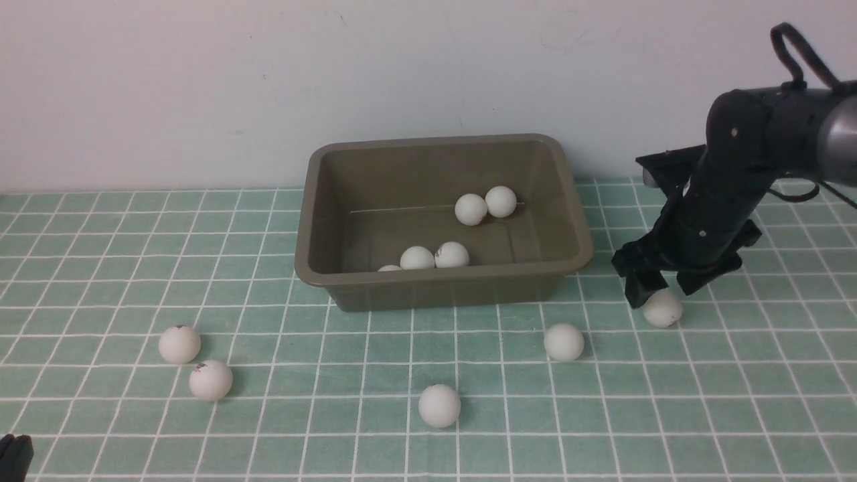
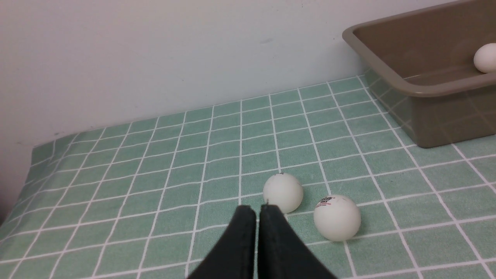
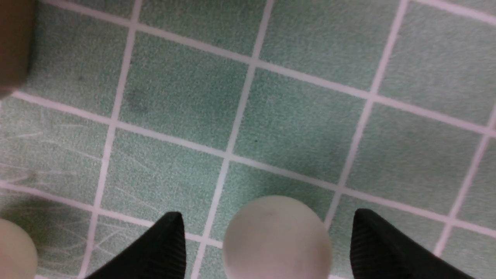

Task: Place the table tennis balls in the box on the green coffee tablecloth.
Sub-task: 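Reach for and grasp a ping pong ball on the table, then release the ping pong ball into the bin and lift the gripper away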

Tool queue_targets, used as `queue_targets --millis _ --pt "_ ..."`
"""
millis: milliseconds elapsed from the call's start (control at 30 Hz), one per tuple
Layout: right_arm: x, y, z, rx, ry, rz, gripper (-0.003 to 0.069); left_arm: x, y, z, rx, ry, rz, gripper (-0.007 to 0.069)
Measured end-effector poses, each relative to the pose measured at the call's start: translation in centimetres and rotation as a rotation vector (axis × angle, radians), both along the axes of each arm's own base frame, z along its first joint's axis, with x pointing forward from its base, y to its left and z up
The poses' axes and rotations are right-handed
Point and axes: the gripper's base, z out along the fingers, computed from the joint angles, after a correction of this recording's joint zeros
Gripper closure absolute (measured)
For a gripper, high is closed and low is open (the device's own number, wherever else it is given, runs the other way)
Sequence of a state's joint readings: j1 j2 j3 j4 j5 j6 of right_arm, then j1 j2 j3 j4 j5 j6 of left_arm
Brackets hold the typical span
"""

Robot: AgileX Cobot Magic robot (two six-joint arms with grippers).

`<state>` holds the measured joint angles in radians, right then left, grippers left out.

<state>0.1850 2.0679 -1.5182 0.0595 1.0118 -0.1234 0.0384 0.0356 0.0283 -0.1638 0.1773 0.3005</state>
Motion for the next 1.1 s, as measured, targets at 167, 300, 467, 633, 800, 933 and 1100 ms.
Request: queue_targets --millis 167,300,467,633,800,933,1100 --pt "0.0 0.1 -1.0 0.007 0.031 -0.006 0.0158 0.0 0.0 0.0 0.000 0.000 0.000 0.0629" --pt "0.0 0.1 -1.3 0.005 0.046 -0.005 0.0211 0.0 0.0 0.0 0.000 0.000 0.000 0.0629" --pt "-0.3 0.0 -1.2 -0.007 0.092 -0.002 0.0295 0.0 0.0 0.0 0.000 0.000 0.000 0.0629" --pt "1.3 -0.1 2.6 -0.046 0.058 -0.032 0.0295 0.0 0.0 0.0 0.000 0.000 0.000 0.0629" --pt "3.4 0.6 7.5 0.028 -0.105 -0.057 0.0295 0.0 0.0 0.0 0.000 0.000 0.000 0.0629" --pt "3.8 3.2 10.7 0.185 -0.181 0.002 0.0295 0.0 0.0 0.0 0.000 0.000 0.000 0.0629" --pt "3.3 7.3 10.9 0.278 -0.215 0.128 0.0295 0.0 0.0 0.0 0.000 0.000 0.000 0.0629"
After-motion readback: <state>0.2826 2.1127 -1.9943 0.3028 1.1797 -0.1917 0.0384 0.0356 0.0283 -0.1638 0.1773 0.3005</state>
